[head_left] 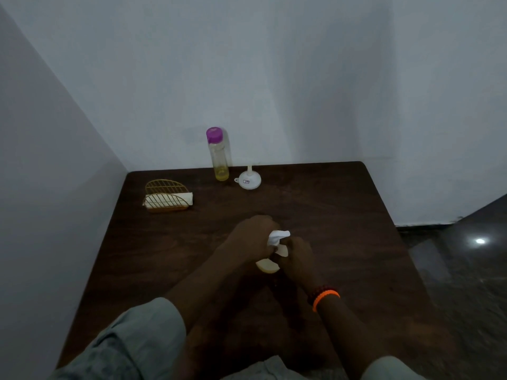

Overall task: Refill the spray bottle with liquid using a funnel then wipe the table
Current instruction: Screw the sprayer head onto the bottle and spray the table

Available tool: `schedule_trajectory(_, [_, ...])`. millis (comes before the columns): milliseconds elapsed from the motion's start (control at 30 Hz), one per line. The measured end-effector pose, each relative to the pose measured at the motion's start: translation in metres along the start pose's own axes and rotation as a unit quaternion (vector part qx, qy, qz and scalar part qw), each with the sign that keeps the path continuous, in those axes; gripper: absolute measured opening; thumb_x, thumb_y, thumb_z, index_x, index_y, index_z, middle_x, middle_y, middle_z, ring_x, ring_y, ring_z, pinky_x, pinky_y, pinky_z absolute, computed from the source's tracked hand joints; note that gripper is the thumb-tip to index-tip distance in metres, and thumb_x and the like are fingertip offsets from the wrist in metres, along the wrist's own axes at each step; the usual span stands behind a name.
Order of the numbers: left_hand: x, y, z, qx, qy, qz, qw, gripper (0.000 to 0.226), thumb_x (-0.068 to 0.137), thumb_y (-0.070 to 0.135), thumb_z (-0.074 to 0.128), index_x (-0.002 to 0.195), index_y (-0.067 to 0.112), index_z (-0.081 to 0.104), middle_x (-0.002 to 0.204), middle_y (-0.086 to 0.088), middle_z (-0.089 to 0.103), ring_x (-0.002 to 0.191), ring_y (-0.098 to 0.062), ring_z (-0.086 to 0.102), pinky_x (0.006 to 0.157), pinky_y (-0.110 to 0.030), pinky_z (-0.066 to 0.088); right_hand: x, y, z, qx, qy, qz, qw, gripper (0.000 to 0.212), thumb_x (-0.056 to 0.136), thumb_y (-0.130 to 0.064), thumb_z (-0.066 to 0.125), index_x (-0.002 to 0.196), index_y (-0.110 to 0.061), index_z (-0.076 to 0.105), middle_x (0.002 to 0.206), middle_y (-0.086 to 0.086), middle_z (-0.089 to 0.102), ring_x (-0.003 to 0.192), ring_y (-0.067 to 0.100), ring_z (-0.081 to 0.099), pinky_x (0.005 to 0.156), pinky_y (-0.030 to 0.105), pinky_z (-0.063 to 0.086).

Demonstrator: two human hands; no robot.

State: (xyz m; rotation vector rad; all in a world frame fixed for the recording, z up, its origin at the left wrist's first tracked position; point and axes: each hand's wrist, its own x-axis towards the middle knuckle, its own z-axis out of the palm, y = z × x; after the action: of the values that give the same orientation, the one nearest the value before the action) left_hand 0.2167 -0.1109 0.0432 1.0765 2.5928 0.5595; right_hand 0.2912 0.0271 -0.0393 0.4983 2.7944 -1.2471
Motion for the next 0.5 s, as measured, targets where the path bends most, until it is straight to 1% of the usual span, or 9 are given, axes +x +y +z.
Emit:
schedule_trajectory(33, [0.001,0.0,-0.001,0.015,0.004,0.005,1.0,0.028,0.083,0.03,0.074,0.105,0.013,0.069,0.109,-0.005,0.068,0.102,-0.02,0.064,0.092,-0.035,0.05,0.0,0.001,0.0,-0.002,0.003,0.002,1.0,0.035,0.078,-0.027,0.08,0.109,-0.012,0.071,0.11,0.004,0.072,0.094,0.011,0.065,0.062,0.005,0.034])
schedule_trajectory(100, [0.003,0.002,-0.002,0.057,0.018,0.002,0.998,0.033,0.081,0.039,0.074,0.104,0.016,0.07,0.107,-0.003,0.069,0.1,-0.019,0.064,0.091,-0.033,0.048,0.001,0.001,0.0,-0.011,0.001,0.004,1.0,0.038,0.078,-0.028,0.081,0.111,-0.011,0.072,0.111,0.004,0.071,0.099,0.014,0.065,0.065,0.011,0.037])
schedule_trajectory(133, [0.004,0.001,-0.001,0.07,0.027,-0.007,0.997,0.035,0.08,0.043,0.074,0.101,0.016,0.069,0.104,-0.002,0.069,0.098,-0.018,0.064,0.088,-0.032,0.046,0.001,0.001,0.0,-0.011,-0.001,0.0,1.0,0.036,0.078,-0.028,0.08,0.109,-0.012,0.072,0.11,0.003,0.072,0.098,0.013,0.065,0.067,0.013,0.039])
schedule_trajectory(200, [0.006,0.001,0.001,0.074,0.032,-0.02,0.997,0.033,0.081,0.044,0.074,0.095,0.015,0.068,0.099,-0.003,0.069,0.092,-0.02,0.065,0.081,-0.032,0.046,0.001,0.0,-0.001,-0.003,-0.001,-0.01,1.0,0.031,0.077,-0.028,0.081,0.104,-0.014,0.073,0.106,0.0,0.072,0.092,0.008,0.063,0.068,0.014,0.043])
schedule_trajectory(267, [0.007,0.004,0.0,0.066,0.015,-0.022,0.997,0.03,0.082,0.039,0.075,0.092,0.011,0.067,0.097,-0.006,0.07,0.089,-0.022,0.066,0.078,-0.033,0.05,0.0,0.0,-0.004,0.0,-0.008,-0.018,1.0,0.028,0.077,-0.027,0.081,0.101,-0.014,0.074,0.102,0.0,0.072,0.09,0.009,0.063,0.067,0.008,0.039])
schedule_trajectory(333, [0.011,0.005,-0.003,0.06,-0.013,-0.015,0.998,0.027,0.081,0.033,0.077,0.092,0.01,0.067,0.095,-0.007,0.069,0.085,-0.022,0.067,0.074,-0.033,0.052,0.0,0.0,-0.006,-0.01,-0.027,-0.034,0.999,0.027,0.078,-0.029,0.081,0.099,-0.014,0.074,0.102,0.001,0.073,0.086,0.004,0.063,0.069,0.009,0.041])
schedule_trajectory(400, [0.016,0.004,-0.008,0.06,-0.04,-0.002,0.997,0.025,0.083,0.03,0.076,0.093,0.01,0.065,0.091,-0.005,0.065,0.076,-0.016,0.06,0.065,-0.027,0.044,0.001,0.0,-0.011,-0.01,-0.037,-0.042,0.998,0.028,0.078,-0.03,0.082,0.1,-0.016,0.074,0.102,-0.001,0.073,0.077,-0.007,0.056,0.067,0.004,0.038])
schedule_trajectory(433, [0.018,0.004,-0.011,0.065,-0.056,0.009,0.996,0.024,0.084,0.029,0.076,0.092,0.01,0.065,0.088,-0.004,0.064,0.072,-0.014,0.056,0.061,-0.023,0.039,0.002,-0.001,-0.013,-0.007,-0.038,-0.045,0.998,0.03,0.077,-0.03,0.083,0.101,-0.016,0.074,0.103,-0.001,0.073,0.075,-0.008,0.055,0.064,0.003,0.037])
schedule_trajectory(500, [0.021,0.003,-0.017,0.071,-0.087,0.034,0.993,0.021,0.085,0.027,0.075,0.089,0.009,0.065,0.083,-0.004,0.064,0.069,-0.013,0.057,0.056,-0.019,0.034,0.003,-0.001,-0.015,0.0,-0.049,-0.045,0.998,0.031,0.076,-0.029,0.083,0.102,-0.015,0.074,0.103,0.0,0.074,0.081,-0.001,0.06,0.063,0.003,0.038])
